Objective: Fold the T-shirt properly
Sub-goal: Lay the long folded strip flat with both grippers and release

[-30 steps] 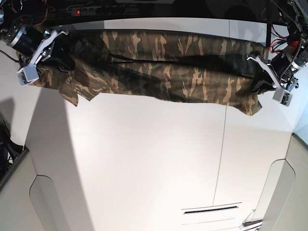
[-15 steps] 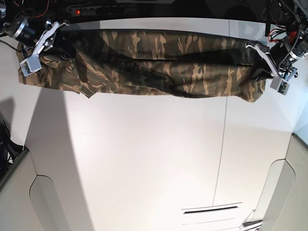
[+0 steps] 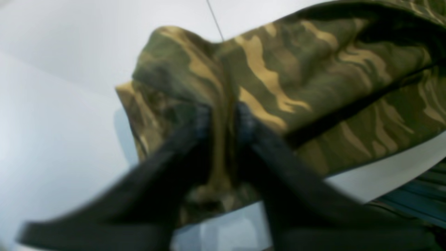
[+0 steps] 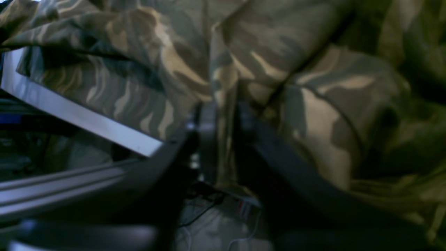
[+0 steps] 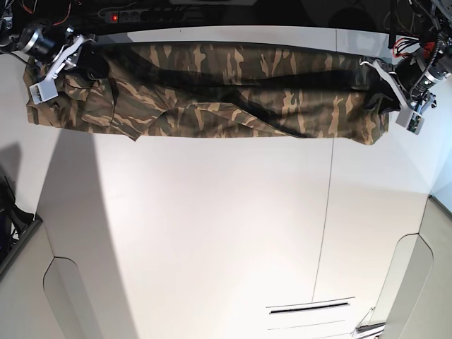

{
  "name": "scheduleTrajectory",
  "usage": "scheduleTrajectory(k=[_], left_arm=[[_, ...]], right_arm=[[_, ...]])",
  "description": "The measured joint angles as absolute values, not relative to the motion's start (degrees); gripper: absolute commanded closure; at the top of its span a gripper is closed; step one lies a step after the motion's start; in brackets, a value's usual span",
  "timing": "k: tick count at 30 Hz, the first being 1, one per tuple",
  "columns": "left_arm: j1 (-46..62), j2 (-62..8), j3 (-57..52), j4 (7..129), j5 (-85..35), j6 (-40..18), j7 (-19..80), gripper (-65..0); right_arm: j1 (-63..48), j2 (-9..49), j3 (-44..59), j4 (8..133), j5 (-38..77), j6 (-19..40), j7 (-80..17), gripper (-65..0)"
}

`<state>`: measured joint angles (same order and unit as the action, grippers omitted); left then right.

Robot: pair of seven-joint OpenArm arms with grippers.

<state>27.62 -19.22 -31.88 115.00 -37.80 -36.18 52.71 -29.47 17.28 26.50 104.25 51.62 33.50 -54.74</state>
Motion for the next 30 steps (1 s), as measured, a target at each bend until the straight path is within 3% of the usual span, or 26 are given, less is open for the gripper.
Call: scheduleTrajectory(k=[12, 18, 20, 22, 26, 30], left_arm=[[27.9, -19.2, -43.5, 115.6, -46.1, -36.1, 55.3, -23.4], [27.9, -19.2, -43.8, 115.5, -47.5, -36.3, 55.3, -37.7], [27.9, -19.2, -43.8, 114.5, -48.9, -36.3, 55.0, -38.3], [27.9, -19.1, -43.7, 112.9, -50.3, -36.4, 55.0, -38.3], [27.9, -19.2, -40.7, 108.8, -49.5, -36.4, 54.1, -39.6], [27.9, -19.2, -35.7, 105.4, -41.6, -36.4, 46.2, -43.2]], right_arm=[[-26.8, 17.3, 39.7, 110.8, 52.1, 33.4, -57.6, -16.9], [-26.7, 16.7, 40.8, 114.6, 53.1, 33.5, -57.8, -16.1], [-26.7, 15.3, 40.8, 115.9, 54.5, 33.5, -57.9, -11.0], [-26.3, 13.3, 40.7, 116.4, 56.6, 33.5, -58.2, 0.0], [-25.5, 10.9, 37.3, 116.4, 54.7, 33.5, -58.3, 0.0], [-25.4, 10.8, 31.5, 115.2, 50.0, 33.5, -57.2, 0.0]])
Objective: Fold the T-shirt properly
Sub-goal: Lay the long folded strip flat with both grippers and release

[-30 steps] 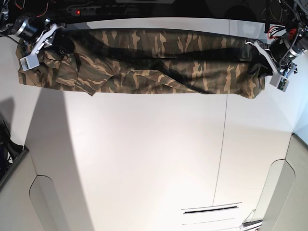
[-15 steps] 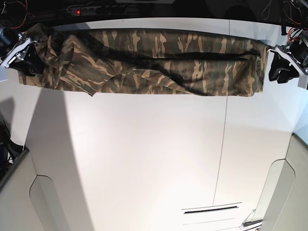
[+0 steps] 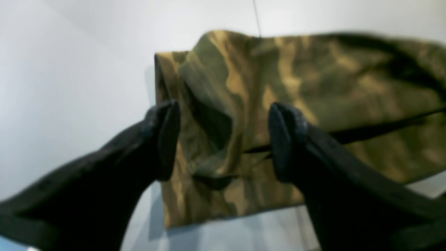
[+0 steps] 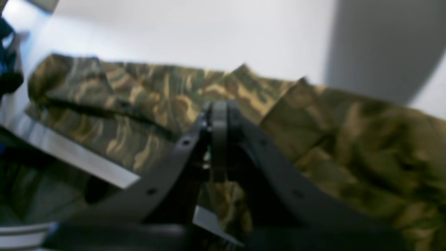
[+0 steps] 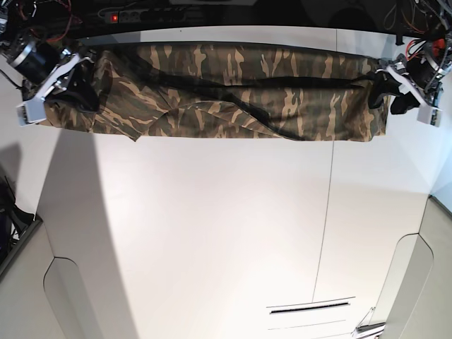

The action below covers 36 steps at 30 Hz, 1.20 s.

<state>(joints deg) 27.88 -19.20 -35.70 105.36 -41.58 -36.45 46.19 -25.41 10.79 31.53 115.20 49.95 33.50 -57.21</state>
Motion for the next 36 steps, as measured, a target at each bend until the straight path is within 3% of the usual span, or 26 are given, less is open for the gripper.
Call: scheduleTrajectory(k=[16, 28, 36], left_arm=[[25.0, -22.9, -31.5, 99.4, -32.6, -32.8, 41.1, -43.2], [24.9, -23.0, -31.5, 92.1, -34.5, -32.8, 38.9, -43.3], [24.7, -23.3, -31.6, 87.7, -37.9, -36.4, 37.5, -43.2]], right_arm=[[-24.9, 12.0, 25.6, 102.3, 45.3, 33.5, -53.1, 0.0], [-24.0, 12.6, 25.6, 98.7, 48.0, 33.5, -52.9, 0.0], [-24.0, 12.6, 25.6, 98.7, 49.1, 33.5, -53.0, 0.0]])
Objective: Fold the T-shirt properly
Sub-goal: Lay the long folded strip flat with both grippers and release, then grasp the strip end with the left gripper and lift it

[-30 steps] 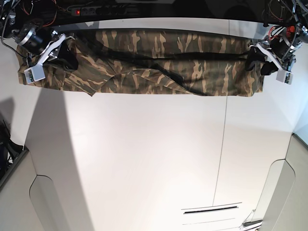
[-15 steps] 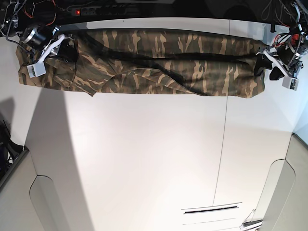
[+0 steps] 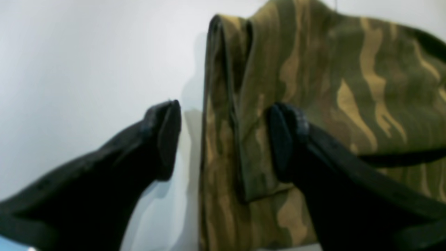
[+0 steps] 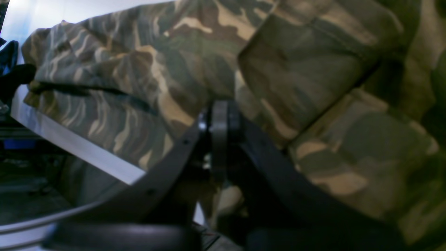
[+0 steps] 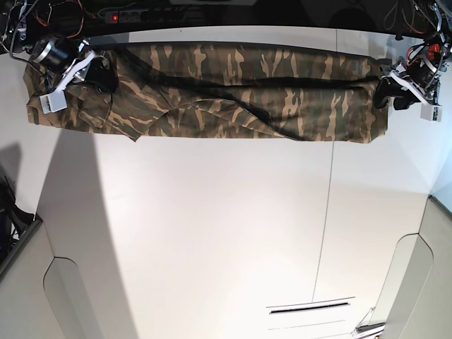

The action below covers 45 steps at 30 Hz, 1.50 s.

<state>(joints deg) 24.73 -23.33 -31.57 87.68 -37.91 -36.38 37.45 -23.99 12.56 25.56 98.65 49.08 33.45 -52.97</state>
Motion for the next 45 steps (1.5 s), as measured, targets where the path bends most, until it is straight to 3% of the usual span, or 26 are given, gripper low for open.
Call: scheduleTrajectory(k=[3, 12, 14, 17, 20, 29, 33, 36, 45], left_arm=[[24.7, -23.4, -31.7, 87.4, -41.9, -39.5, 41.1, -43.2], [24.4, -21.9, -31.8, 87.2, -54.1, -39.7, 48.8, -42.1], [24.4, -21.3, -31.8, 87.2, -54.3, -39.8, 48.8, -33.3], [24.4, -20.7, -31.8, 87.1, -53.8, -39.7, 49.4, -11.7], [24.4, -20.7, -31.7, 87.0, -53.6, -39.7, 49.5, 0.0], [24.7, -20.6, -31.6, 87.0, -55.0, -39.6, 45.0, 0.0], [23.8, -20.5, -32.6, 88.0, -58.2, -39.5, 45.2, 0.0], [23.1, -20.5, -35.5, 88.9, -62.1, -39.5, 45.2, 0.0], [18.4, -22.0, -41.6, 88.9, -56.8, -39.5, 45.7, 0.0]], right_arm=[[-24.0, 12.6, 25.6, 98.7, 49.1, 33.5, -53.0, 0.0], [-24.0, 12.5, 25.6, 98.7, 49.1, 33.5, -53.0, 0.0], [-24.0, 12.6, 25.6, 98.7, 49.3, 33.5, -53.3, 0.0], [-24.0, 12.6, 25.6, 98.7, 51.7, 33.5, -53.9, 0.0], [-24.0, 12.6, 25.6, 98.7, 51.6, 33.5, -53.9, 0.0], [-22.3, 12.6, 25.6, 98.7, 53.2, 33.5, -56.5, 0.0], [-22.3, 12.6, 26.7, 98.7, 54.3, 33.5, -56.5, -10.2], [-22.3, 12.6, 27.9, 98.7, 55.7, 33.5, -56.5, -10.3], [-22.3, 12.6, 33.1, 98.7, 57.4, 33.5, -56.8, -10.3]])
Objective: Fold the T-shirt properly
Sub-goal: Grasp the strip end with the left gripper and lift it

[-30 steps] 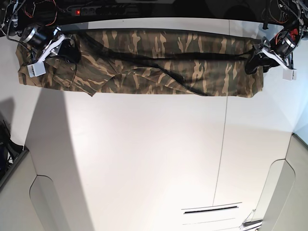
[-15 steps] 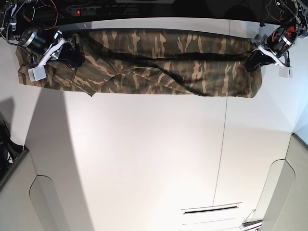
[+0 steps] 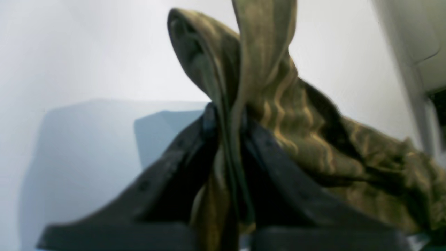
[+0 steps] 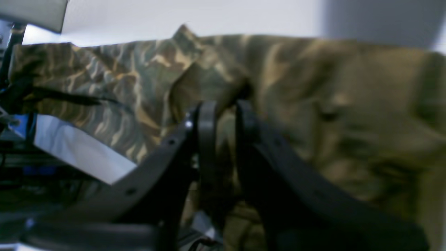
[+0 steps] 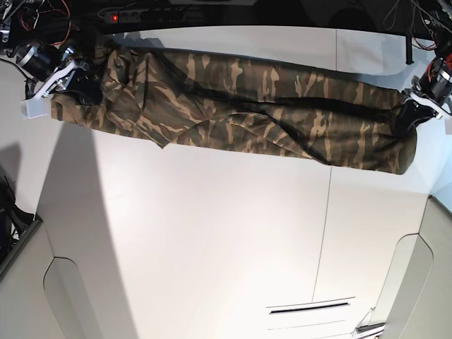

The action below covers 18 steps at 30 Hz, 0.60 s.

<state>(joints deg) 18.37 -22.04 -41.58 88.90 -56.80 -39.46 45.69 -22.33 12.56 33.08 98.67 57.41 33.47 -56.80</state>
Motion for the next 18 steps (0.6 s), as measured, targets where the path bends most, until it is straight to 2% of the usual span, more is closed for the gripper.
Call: scheduleTrajectory(k=[5, 11, 18], left_arm=[[17.8, -25.0, -41.6, 89.4, -54.8, -39.5, 45.7, 0.0], [18.6, -23.9, -39.2, 98.7, -59.3, -39.5, 51.8, 0.0], [18.7, -20.6, -24.4, 108.0, -55.8, -39.4, 52.6, 0.0]], right_arm=[[-22.3, 12.6, 34.4, 98.8, 57.6, 33.5, -57.5, -10.2], [-22.3, 12.5, 34.4, 98.9, 57.6, 33.5, -57.5, -10.2], [-22.3, 12.5, 34.4, 98.9, 57.6, 33.5, -57.8, -10.2]])
